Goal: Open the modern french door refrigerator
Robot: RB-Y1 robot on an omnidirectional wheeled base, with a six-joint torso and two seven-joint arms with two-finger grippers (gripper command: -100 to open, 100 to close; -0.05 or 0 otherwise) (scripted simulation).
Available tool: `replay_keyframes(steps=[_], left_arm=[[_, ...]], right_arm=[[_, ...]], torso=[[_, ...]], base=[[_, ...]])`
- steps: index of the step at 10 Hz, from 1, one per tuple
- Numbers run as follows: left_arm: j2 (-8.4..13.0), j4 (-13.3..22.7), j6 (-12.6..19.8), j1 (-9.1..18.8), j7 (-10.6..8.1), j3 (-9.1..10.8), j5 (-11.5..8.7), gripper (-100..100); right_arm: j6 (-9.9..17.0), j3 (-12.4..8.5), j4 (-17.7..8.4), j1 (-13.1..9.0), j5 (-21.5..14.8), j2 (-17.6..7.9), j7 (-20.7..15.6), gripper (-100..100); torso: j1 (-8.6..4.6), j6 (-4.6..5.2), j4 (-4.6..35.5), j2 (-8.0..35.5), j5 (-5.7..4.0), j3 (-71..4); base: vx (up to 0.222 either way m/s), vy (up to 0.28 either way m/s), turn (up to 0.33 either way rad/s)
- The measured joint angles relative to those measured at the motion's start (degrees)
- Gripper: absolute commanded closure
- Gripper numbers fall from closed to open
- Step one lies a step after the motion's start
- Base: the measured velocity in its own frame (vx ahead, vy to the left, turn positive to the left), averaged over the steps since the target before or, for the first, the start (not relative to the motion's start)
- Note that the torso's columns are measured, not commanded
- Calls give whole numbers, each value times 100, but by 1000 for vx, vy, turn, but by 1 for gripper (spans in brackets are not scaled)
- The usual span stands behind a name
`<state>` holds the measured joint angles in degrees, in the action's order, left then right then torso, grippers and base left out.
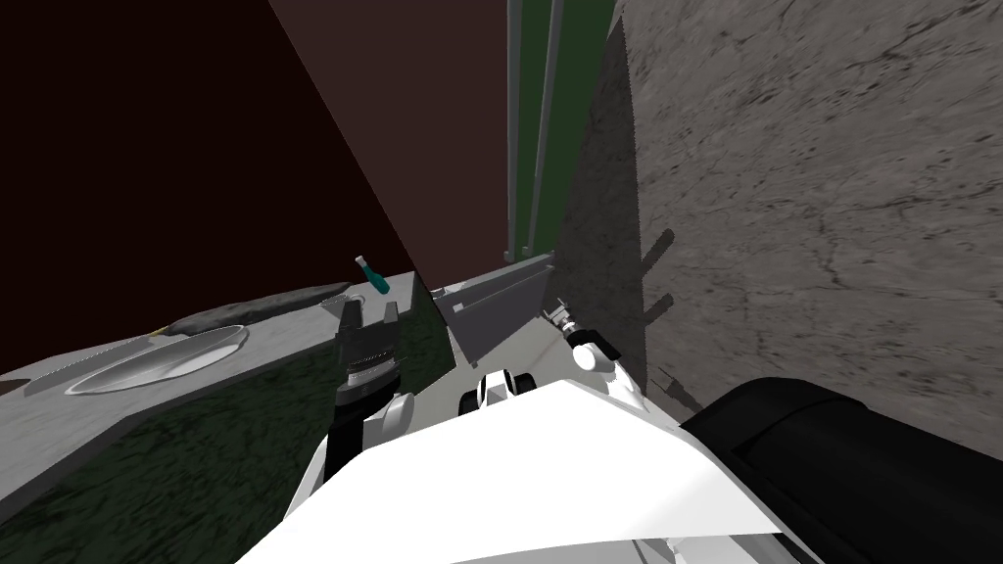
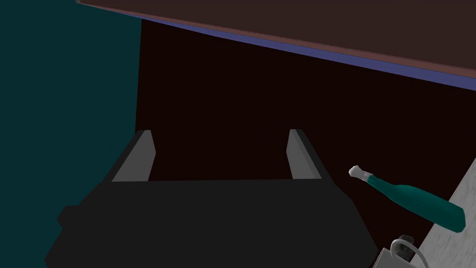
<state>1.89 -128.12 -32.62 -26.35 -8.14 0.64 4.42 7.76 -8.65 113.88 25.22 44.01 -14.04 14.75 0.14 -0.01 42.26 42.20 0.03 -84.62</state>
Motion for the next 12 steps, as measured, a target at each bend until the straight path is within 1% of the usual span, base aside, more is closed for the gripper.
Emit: replay_keyframes(steps=[1, 2, 3, 5, 6, 8, 9, 10, 11, 12], left_arm=[[0, 0, 0, 0, 0, 0, 0, 0], [1, 0, 0, 1, 0, 0, 0, 0], [0, 0, 0, 0, 0, 0, 0, 0], [1, 0, 0, 1, 0, 1, 0, 0], [0, 0, 0, 0, 0, 0, 0, 0], [0, 0, 0, 0, 0, 0, 0, 0], [0, 0, 0, 1, 0, 0, 0, 0], [1, 0, 0, 1, 0, 0, 0, 0], [1, 0, 0, 0, 0, 1, 0, 0], [1, 0, 0, 1, 0, 1, 0, 0]], right_arm=[[148, -26, -44, 18, 174, -39, 30, -100], [199, -25, -88, 3, 332, -52, 43, -100], [325, -41, -268, -63, 513, -101, 72, -100], [473, -46, -323, -33, 814, -101, 96, -100], [581, -57, -487, -81, 1005, -150, 121, -100], [869, -117, -630, -85, 1360, -139, 185, -100], [1012, -130, -749, -140, 1540, -153, 207, -100], [1079, -130, -794, -162, 1698, -156, 211, -100], [1176, -121, -960, -202, 1904, -172, 212, -100], [1304, -143, -1024, -216, 2088, -169, 235, -100]], torso=[[-8, 1, 3, 10, 0, 5], [-29, 0, 6, 20, -7, 12], [-20, 2, 4, 13, -7, 9], [-24, 0, 3, 11, -5, 6], [-10, 1, 1, 4, -4, 3], [2, 1, 1, 5, 1, 2], [-11, -1, 3, 10, -1, 6], [-35, 1, 5, 16, -8, 9], [-25, 2, 2, 8, -8, 6], [-15, 1, 2, 8, -3, 4]], base=[[25, 56, 1], [40, 81, -48], [40, 85, -42], [37, 59, -23], [61, 92, -35], [50, 118, -39], [30, 44, 4], [51, 60, -35], [48, 71, -28], [41, 94, -36]])
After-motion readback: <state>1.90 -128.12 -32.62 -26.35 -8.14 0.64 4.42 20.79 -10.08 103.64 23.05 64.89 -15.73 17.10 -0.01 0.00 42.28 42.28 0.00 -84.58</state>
